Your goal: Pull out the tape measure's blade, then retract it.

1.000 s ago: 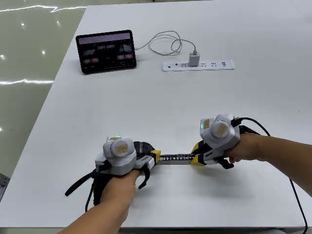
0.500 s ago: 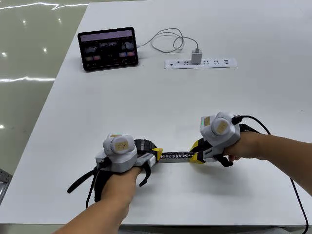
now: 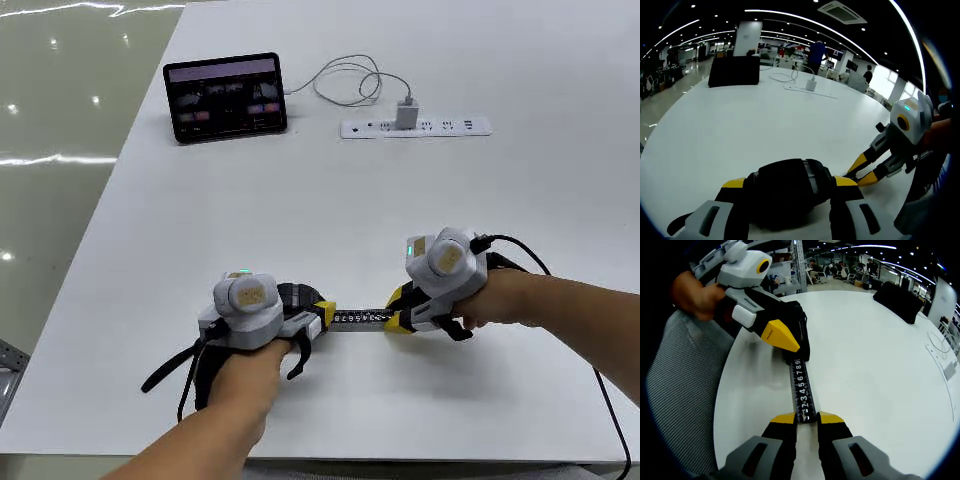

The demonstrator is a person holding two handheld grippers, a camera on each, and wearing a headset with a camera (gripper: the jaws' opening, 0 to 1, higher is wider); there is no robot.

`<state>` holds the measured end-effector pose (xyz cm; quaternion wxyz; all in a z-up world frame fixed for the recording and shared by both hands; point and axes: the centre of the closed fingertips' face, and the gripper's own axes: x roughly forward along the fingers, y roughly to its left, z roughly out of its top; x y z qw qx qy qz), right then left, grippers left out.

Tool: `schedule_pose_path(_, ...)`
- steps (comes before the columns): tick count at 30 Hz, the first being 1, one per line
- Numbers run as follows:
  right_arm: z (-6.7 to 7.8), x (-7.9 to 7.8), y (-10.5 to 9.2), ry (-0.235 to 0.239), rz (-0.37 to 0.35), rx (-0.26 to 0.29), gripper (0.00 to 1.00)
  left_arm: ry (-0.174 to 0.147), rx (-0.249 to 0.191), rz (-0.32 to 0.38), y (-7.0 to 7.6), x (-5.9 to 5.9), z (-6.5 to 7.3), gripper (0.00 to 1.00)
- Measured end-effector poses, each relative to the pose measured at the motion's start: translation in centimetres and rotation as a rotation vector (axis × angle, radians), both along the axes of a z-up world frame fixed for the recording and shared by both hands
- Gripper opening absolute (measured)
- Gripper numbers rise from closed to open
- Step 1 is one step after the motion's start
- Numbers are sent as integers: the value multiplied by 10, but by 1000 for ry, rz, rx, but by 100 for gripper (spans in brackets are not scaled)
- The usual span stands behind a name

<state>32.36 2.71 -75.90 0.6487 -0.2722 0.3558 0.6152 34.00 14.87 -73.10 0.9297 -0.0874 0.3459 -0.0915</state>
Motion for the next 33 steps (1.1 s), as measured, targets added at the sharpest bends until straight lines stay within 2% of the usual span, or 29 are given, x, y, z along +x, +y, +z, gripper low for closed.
schedule_pose_path(33,0,0,29,-3,2,40,11,3,-12,1,1,0,0,60)
